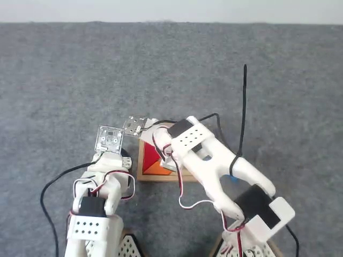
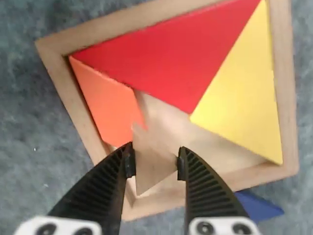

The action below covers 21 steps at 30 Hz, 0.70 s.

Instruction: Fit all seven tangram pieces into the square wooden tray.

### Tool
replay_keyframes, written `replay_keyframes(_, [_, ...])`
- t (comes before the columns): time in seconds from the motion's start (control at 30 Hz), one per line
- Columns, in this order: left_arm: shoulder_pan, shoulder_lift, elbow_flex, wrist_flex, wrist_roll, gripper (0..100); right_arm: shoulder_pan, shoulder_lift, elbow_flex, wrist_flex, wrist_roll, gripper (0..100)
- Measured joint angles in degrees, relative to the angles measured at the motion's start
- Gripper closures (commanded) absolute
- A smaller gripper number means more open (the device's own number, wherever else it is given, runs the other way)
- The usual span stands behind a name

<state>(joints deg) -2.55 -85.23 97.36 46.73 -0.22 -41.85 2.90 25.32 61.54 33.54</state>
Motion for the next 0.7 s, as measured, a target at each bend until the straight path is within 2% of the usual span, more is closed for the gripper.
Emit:
replay_keyframes(0.33, [0.00,0.00,0.00,0.00,0.00,99,-1.58,0.62,-0.09,-3.34,0.26,94.1])
replay_keyframes(0.7, [0.00,0.00,0.00,0.00,0.00,99,-0.09,0.62,-2.29,-3.34,7.74,94.1])
